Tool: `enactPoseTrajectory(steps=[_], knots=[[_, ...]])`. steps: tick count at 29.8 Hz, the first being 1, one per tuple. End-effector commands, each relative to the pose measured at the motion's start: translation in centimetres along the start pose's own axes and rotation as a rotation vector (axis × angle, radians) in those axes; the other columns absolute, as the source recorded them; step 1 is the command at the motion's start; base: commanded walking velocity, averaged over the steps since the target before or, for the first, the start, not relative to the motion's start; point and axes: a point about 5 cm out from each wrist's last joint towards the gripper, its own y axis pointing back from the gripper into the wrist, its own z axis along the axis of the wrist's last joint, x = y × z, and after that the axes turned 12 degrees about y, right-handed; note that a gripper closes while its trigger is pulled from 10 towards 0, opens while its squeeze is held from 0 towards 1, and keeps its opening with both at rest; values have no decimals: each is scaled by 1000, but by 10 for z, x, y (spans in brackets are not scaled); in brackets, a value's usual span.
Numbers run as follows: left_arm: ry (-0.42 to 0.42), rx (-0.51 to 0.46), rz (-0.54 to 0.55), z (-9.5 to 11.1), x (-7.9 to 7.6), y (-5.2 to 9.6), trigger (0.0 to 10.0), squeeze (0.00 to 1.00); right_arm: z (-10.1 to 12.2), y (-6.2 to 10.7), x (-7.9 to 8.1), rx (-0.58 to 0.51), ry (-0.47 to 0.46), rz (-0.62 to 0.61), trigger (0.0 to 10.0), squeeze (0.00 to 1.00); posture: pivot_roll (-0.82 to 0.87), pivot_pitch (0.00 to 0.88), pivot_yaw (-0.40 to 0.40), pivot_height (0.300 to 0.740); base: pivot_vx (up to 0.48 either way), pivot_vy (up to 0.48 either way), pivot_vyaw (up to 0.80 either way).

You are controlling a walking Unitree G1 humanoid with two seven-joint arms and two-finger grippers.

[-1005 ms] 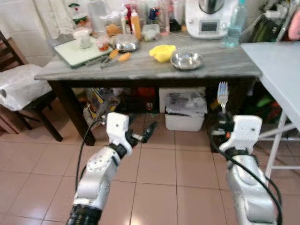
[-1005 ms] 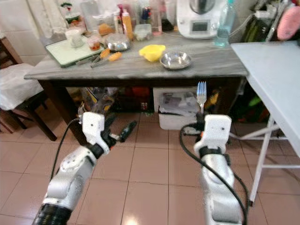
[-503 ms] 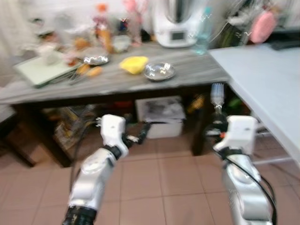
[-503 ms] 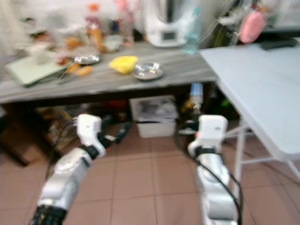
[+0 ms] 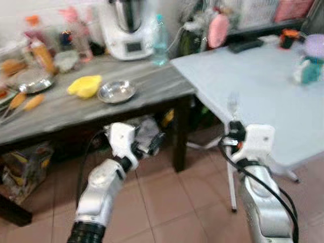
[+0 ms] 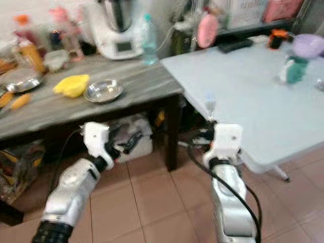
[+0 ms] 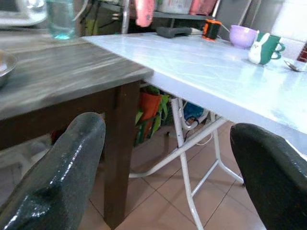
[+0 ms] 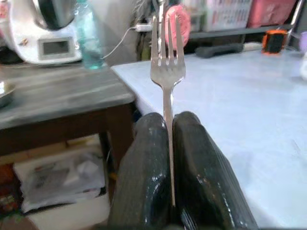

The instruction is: Setting the table

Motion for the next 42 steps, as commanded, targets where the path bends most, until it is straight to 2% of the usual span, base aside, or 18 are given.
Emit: enactPoseTrajectory(steps=[1, 17, 37, 42], knots=[[-2, 4, -24, 0, -5, -2, 10000, 0, 4, 0, -3, -19, 16, -8, 10000, 0, -120, 6, 86, 740, 315, 0, 594], [-1, 6, -26, 0, -6, -2, 10000, 0, 3, 1, -3, -13, 15, -9, 10000, 0, -118, 10, 90, 740, 307, 0, 747], [1, 10, -29, -1, -7, -2, 10000, 0, 1, 0, -4, -1, -14, -21, 10000, 0, -119, 12, 87, 740, 289, 0, 0], [2, 12, -30, -1, -7, -2, 10000, 0, 1, 0, -3, 2, -17, -20, 10000, 0, -119, 12, 88, 740, 274, 0, -515]])
